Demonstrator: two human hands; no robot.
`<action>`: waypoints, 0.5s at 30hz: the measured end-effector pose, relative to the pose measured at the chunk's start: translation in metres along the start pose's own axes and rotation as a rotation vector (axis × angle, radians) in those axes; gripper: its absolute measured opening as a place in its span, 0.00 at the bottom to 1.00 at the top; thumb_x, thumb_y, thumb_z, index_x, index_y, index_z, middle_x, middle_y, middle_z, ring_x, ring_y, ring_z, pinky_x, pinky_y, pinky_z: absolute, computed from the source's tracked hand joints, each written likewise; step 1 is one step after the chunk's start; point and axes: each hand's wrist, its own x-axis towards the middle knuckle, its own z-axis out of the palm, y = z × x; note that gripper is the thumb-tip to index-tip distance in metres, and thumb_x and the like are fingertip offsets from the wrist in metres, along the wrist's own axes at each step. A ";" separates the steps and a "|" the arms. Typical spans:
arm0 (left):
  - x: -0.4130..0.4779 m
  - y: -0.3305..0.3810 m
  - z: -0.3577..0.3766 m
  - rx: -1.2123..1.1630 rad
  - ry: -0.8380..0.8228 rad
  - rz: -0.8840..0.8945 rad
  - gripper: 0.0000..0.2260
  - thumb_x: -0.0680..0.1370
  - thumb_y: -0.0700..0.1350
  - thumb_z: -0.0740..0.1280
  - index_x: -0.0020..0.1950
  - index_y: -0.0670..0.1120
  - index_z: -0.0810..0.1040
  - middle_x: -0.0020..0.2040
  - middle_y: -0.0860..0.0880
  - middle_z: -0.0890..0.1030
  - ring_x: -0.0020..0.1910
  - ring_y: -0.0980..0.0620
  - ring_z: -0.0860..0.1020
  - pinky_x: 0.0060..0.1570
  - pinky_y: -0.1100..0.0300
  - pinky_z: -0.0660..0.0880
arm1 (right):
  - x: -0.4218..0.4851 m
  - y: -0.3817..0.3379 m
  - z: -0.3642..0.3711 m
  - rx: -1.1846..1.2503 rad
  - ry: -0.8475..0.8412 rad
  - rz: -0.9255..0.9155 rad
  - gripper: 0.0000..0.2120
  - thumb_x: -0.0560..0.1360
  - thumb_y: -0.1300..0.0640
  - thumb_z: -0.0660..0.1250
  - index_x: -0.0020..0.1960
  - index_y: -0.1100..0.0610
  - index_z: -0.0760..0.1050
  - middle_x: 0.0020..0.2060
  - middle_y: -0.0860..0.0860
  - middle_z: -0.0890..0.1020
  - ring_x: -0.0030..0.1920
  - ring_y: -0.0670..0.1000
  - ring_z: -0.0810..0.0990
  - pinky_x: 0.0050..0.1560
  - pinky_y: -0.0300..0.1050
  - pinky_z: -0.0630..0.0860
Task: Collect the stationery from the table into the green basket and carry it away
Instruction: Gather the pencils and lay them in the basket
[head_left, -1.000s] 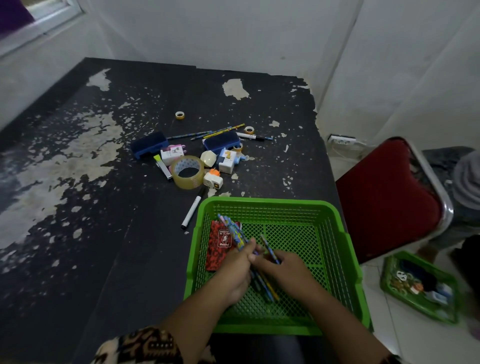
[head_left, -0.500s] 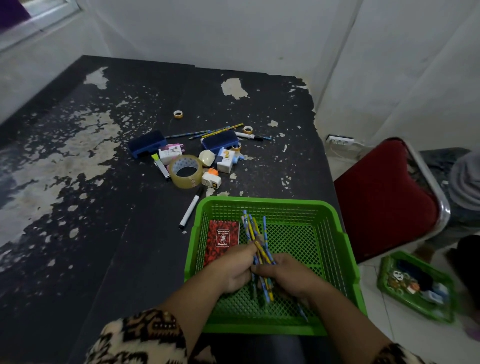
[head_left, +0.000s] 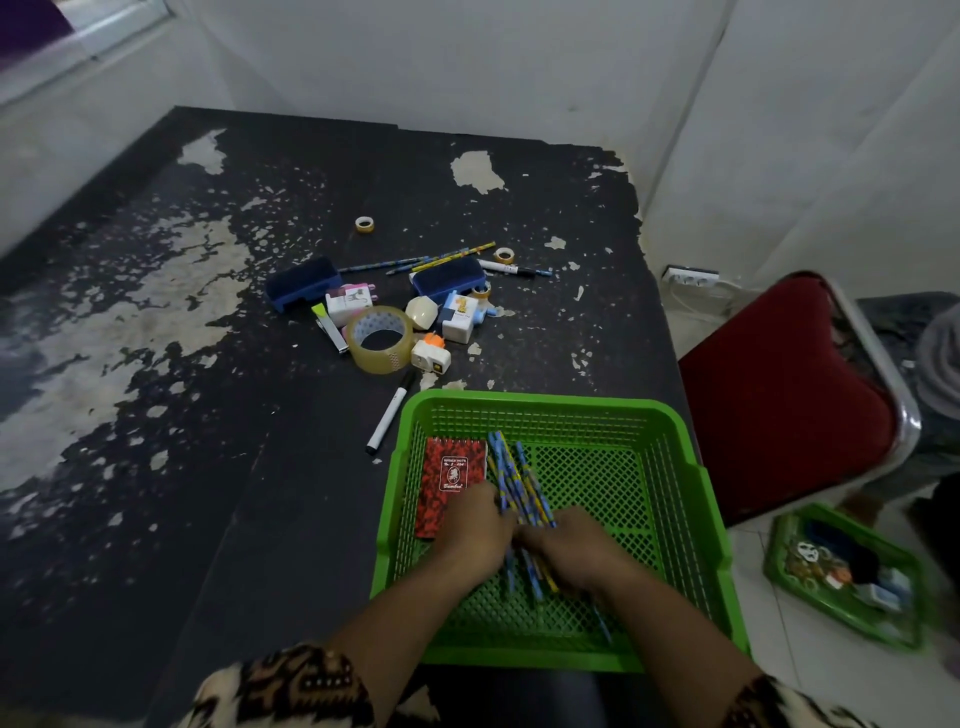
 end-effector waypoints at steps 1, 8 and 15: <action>-0.002 0.001 -0.001 -0.025 0.026 0.015 0.03 0.80 0.41 0.66 0.50 0.42 0.78 0.42 0.44 0.81 0.40 0.46 0.80 0.39 0.55 0.73 | 0.001 0.001 0.001 -0.063 0.026 -0.007 0.16 0.74 0.48 0.70 0.33 0.58 0.80 0.27 0.53 0.79 0.23 0.45 0.73 0.27 0.40 0.65; -0.009 -0.004 -0.003 0.126 0.034 0.197 0.05 0.78 0.36 0.64 0.52 0.41 0.78 0.47 0.44 0.80 0.44 0.47 0.77 0.43 0.57 0.71 | 0.000 -0.003 0.005 -0.134 0.030 0.091 0.23 0.77 0.45 0.64 0.40 0.66 0.79 0.27 0.59 0.81 0.22 0.55 0.79 0.25 0.43 0.77; -0.009 -0.009 0.002 0.385 -0.024 0.385 0.14 0.79 0.39 0.63 0.65 0.43 0.74 0.62 0.46 0.73 0.60 0.47 0.73 0.60 0.53 0.73 | 0.018 -0.009 -0.014 -0.100 0.227 0.112 0.19 0.81 0.53 0.58 0.41 0.66 0.76 0.30 0.59 0.80 0.26 0.58 0.81 0.26 0.43 0.78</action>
